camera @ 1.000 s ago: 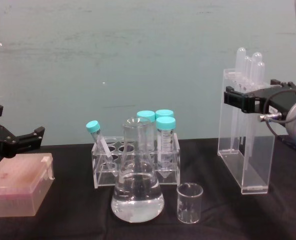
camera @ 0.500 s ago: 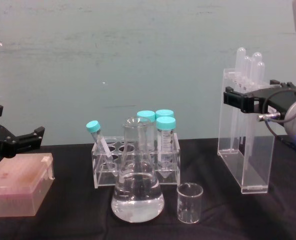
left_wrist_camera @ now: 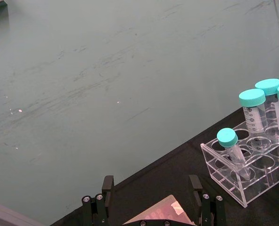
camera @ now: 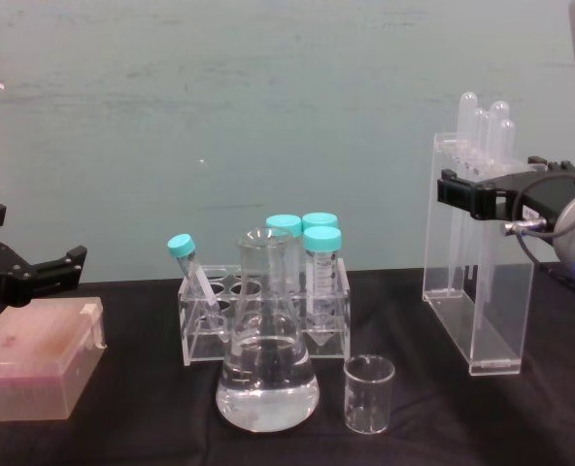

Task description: Place the experimental apparatus aside using one hand.

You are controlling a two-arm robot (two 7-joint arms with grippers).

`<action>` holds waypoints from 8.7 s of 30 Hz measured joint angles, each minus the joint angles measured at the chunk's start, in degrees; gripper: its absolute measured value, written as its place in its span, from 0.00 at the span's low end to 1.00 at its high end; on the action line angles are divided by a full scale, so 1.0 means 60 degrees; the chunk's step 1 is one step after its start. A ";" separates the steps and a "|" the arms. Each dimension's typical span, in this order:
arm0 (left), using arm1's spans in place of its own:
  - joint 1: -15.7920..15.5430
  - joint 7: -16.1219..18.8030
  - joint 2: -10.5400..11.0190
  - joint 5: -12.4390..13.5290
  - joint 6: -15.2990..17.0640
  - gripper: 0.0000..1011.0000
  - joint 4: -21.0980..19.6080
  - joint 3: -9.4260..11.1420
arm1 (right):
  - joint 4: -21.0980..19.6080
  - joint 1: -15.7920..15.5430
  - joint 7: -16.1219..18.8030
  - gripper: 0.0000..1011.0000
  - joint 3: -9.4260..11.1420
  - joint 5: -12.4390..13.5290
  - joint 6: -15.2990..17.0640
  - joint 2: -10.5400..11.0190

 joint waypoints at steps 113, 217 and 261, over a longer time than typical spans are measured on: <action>0.0000 0.0000 0.0000 0.0000 0.0000 0.99 0.0000 0.0000 | -0.0041 -0.0025 0.0173 0.59 0.0341 0.0338 -0.0235 0.0153; 0.0000 0.0000 0.0000 0.0000 -0.0001 0.99 0.0000 0.0000 | 0.0783 0.0498 0.1420 0.59 0.1778 0.1811 -0.0442 0.2218; 0.0000 0.0000 0.0000 0.0000 0.0000 0.99 0.0000 0.0000 | 0.1243 0.0770 0.1234 0.59 0.1676 0.1807 -0.0268 0.2221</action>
